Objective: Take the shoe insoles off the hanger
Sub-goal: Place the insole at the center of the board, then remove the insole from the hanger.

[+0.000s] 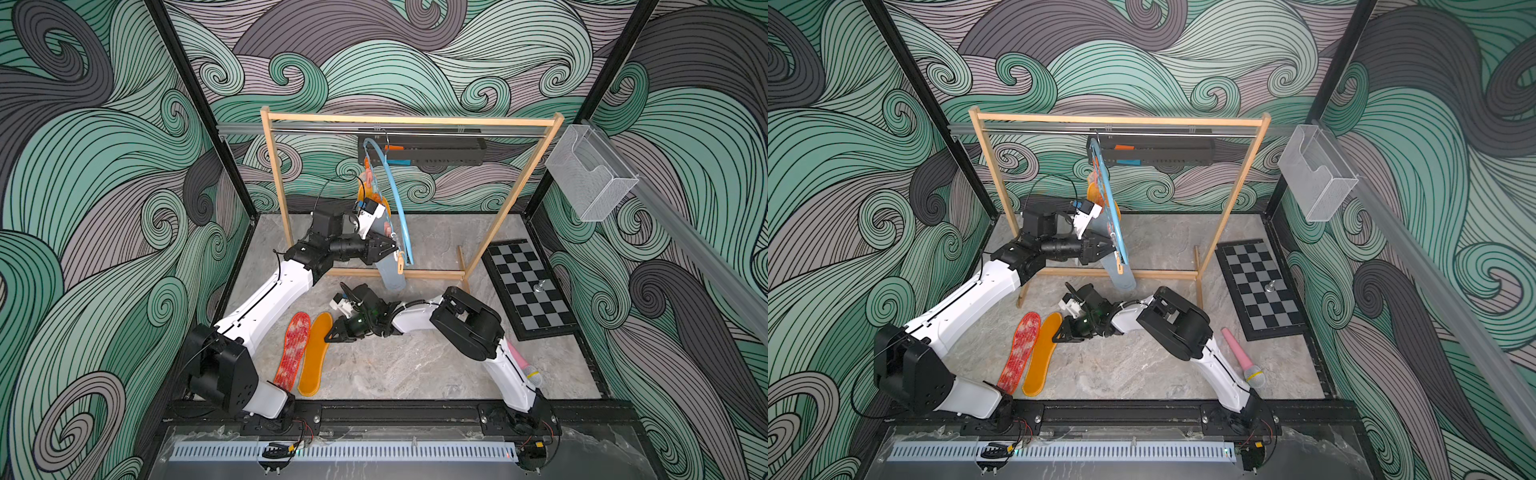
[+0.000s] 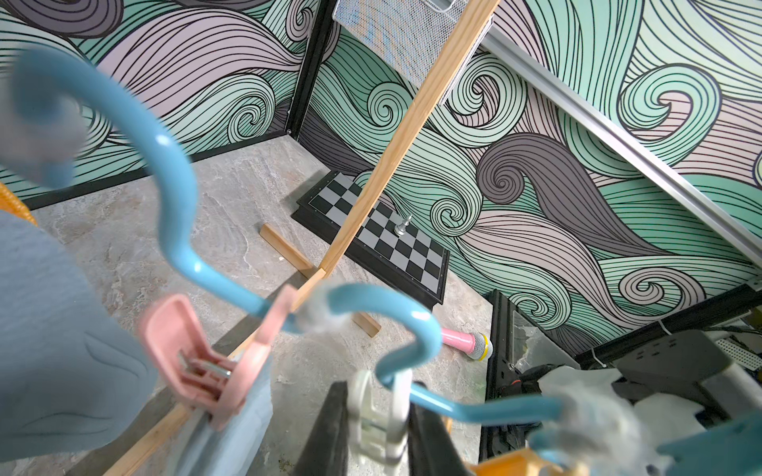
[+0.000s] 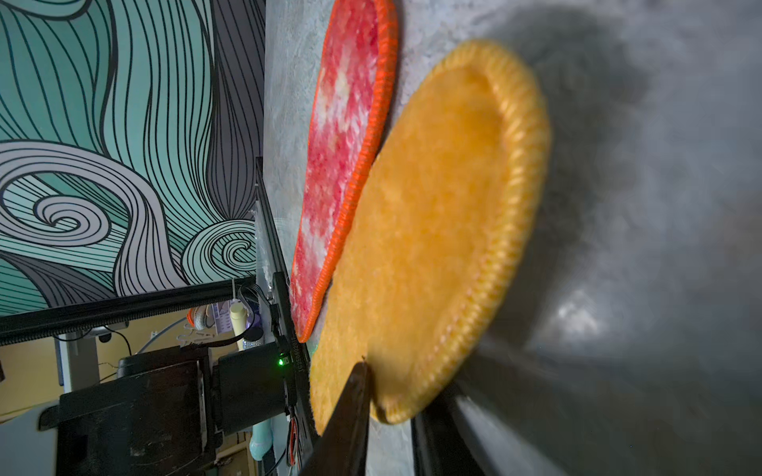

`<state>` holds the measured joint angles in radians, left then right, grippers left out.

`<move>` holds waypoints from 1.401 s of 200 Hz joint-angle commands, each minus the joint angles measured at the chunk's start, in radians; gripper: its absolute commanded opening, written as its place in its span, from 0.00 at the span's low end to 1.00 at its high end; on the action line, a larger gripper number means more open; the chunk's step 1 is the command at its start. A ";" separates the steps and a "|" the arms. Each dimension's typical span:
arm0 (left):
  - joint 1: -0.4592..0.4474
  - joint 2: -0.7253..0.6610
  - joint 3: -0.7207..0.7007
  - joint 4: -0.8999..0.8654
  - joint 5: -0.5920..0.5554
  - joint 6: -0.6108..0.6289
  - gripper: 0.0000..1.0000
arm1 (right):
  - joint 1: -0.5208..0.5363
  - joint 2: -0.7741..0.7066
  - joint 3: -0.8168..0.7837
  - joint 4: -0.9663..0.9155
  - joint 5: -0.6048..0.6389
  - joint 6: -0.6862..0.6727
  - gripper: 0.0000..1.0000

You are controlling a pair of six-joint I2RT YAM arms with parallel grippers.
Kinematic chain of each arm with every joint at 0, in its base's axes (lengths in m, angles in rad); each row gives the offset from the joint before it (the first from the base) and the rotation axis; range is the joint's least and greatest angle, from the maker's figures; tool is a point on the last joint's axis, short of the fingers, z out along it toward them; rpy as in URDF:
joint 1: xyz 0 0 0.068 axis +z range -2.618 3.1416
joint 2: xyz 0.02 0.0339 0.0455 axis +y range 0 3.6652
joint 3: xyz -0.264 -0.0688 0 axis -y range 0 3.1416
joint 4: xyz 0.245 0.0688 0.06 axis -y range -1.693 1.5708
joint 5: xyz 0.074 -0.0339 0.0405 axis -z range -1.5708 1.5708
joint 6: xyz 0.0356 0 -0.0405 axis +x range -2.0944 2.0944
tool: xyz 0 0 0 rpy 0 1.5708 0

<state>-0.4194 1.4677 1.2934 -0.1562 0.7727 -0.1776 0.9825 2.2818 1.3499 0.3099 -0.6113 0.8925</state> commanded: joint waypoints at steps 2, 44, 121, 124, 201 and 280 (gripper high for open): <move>0.006 -0.020 0.000 0.023 0.022 -0.008 0.00 | 0.005 0.003 -0.008 -0.075 0.039 -0.021 0.31; 0.006 -0.019 0.001 0.023 0.025 -0.007 0.00 | 0.001 -0.087 -0.058 -0.199 0.173 -0.155 0.50; 0.006 -0.023 0.000 0.023 0.022 -0.002 0.00 | 0.011 -0.282 -0.251 -0.248 0.243 -0.365 0.48; 0.006 -0.024 0.000 0.022 0.021 -0.002 0.00 | 0.013 -0.296 -0.269 -0.243 0.243 -0.368 0.48; 0.008 -0.024 -0.005 0.014 0.013 0.009 0.00 | 0.045 -0.882 -0.785 -0.187 0.306 -0.524 0.44; 0.011 -0.023 0.000 0.017 0.018 0.003 0.00 | 0.050 -1.879 -1.124 -0.527 0.458 -0.595 0.42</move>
<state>-0.4191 1.4677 1.2877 -0.1558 0.7746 -0.1768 1.0283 0.5949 0.2878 -0.0521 -0.2241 0.3351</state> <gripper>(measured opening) 0.229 0.424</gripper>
